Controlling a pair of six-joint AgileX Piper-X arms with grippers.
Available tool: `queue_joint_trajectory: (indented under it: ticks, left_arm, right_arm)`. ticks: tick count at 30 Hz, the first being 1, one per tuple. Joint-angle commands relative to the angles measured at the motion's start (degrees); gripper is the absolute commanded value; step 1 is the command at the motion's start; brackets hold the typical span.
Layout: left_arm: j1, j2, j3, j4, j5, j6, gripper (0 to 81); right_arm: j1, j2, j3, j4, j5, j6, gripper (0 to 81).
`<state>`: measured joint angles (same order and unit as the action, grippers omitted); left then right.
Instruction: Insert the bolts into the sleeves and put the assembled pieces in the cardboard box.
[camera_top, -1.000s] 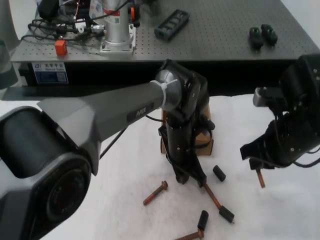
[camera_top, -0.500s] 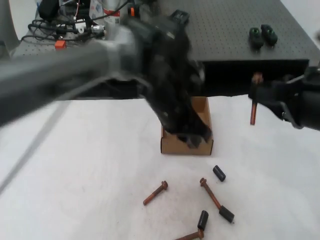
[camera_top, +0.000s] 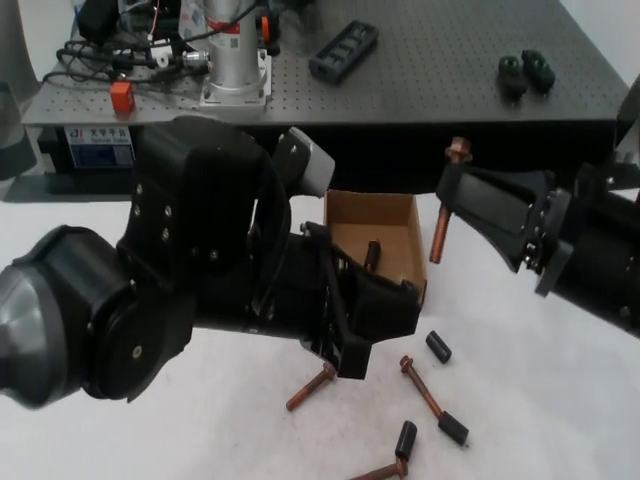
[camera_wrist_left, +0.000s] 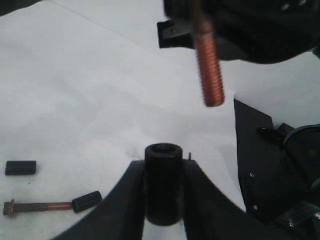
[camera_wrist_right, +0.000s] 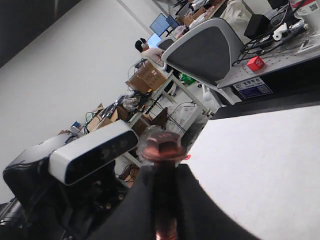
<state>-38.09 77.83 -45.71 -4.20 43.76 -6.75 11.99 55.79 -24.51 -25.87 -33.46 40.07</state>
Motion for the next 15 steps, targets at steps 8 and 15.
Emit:
queue_joint_trajectory:
  ticks: [8, 15]
  left_arm:
    - [0.09, -0.81, -0.03, -3.91, 1.96, -1.02, 0.7]
    - [0.09, -0.81, -0.03, -4.52, 1.96, -2.14, 0.7]
  right_arm:
    - [0.19, 1.52, -0.19, -0.65, -0.12, -0.21, 2.9]
    - [0.19, 1.56, -0.19, -0.65, -2.36, -1.54, 2.9]
